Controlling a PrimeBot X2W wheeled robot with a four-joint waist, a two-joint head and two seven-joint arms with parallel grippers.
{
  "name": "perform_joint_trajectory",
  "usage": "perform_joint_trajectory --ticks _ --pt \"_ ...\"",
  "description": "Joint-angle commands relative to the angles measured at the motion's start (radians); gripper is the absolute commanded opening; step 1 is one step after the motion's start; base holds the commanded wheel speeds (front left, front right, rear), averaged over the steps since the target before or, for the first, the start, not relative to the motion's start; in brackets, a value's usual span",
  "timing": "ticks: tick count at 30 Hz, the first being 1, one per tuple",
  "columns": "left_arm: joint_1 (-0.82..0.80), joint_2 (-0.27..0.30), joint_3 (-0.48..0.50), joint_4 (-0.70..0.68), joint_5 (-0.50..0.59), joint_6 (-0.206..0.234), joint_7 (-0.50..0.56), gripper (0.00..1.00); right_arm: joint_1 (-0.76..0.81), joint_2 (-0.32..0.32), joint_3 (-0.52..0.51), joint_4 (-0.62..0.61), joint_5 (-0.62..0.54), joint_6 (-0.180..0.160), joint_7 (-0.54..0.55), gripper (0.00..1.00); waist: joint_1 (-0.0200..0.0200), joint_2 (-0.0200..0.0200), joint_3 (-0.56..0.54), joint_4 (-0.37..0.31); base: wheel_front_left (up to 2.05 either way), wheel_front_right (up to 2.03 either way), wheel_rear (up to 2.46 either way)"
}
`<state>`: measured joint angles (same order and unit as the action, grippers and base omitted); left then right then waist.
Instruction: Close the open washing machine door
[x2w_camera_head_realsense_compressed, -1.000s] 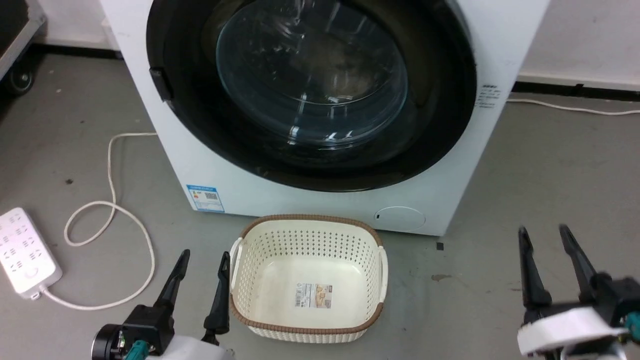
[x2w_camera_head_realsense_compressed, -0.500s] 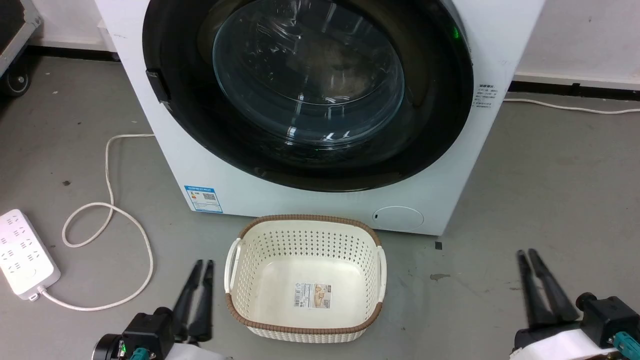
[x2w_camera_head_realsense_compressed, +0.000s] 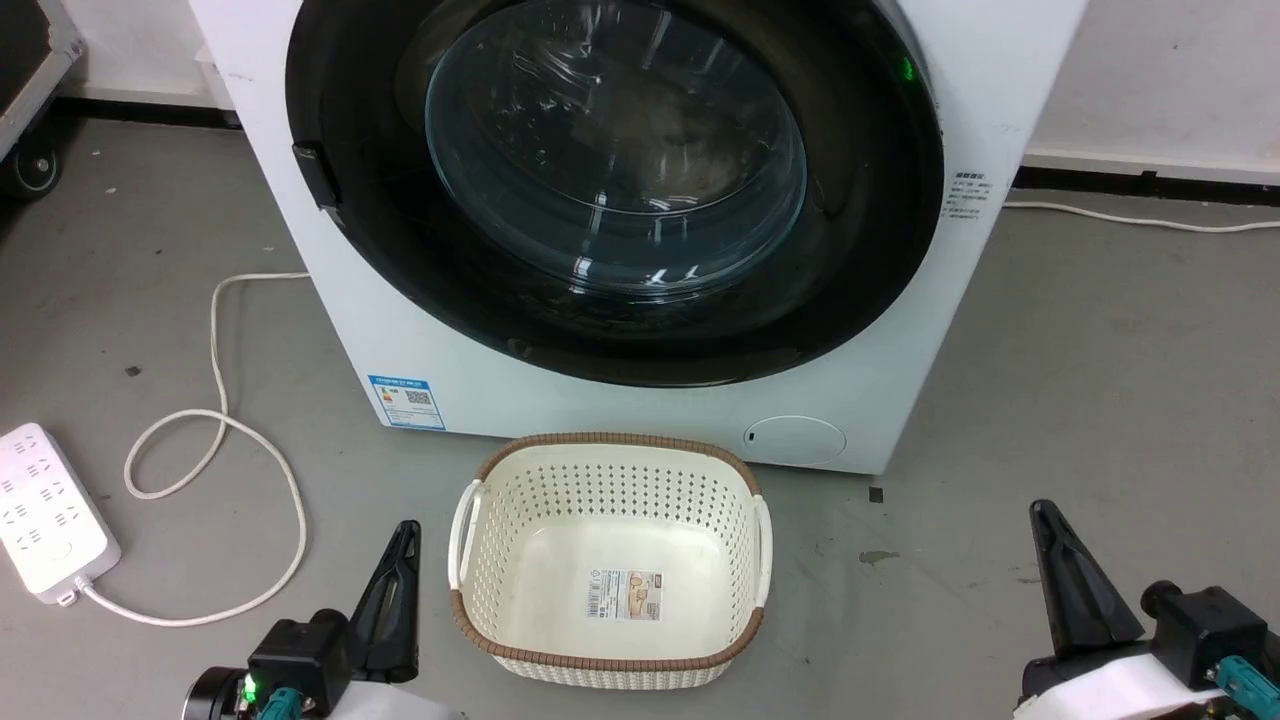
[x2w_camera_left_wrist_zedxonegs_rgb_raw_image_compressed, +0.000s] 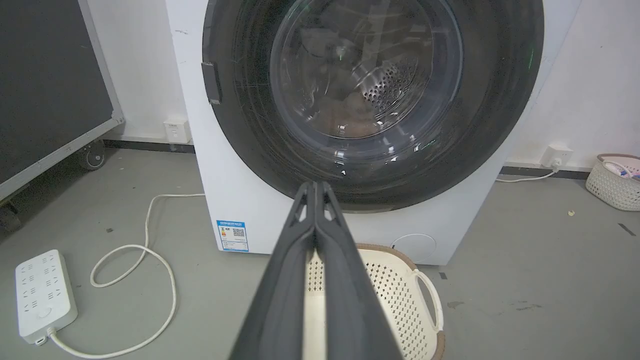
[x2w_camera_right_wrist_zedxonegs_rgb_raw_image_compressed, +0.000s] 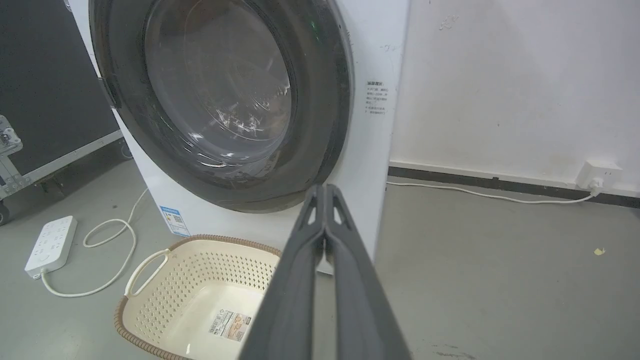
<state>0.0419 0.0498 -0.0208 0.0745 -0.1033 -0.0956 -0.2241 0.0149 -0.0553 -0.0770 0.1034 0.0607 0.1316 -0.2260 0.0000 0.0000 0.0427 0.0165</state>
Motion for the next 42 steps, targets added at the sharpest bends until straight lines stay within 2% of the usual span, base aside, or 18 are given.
perform_joint_trajectory --ticks 1,42 --pt "-0.005 0.000 0.001 -0.006 0.009 0.005 0.005 0.00 -0.002 0.001 0.004 -0.008 -0.008 0.000 0.006 0.00 0.0000 0.0000 -0.001 0.000 0.00 0.00 0.00" --pt "-0.020 0.000 0.009 -0.034 0.048 0.042 0.095 0.00 -0.007 0.003 0.034 -0.047 -0.030 0.000 0.097 0.00 0.0000 0.0000 -0.018 -0.007 0.00 0.00 0.00"
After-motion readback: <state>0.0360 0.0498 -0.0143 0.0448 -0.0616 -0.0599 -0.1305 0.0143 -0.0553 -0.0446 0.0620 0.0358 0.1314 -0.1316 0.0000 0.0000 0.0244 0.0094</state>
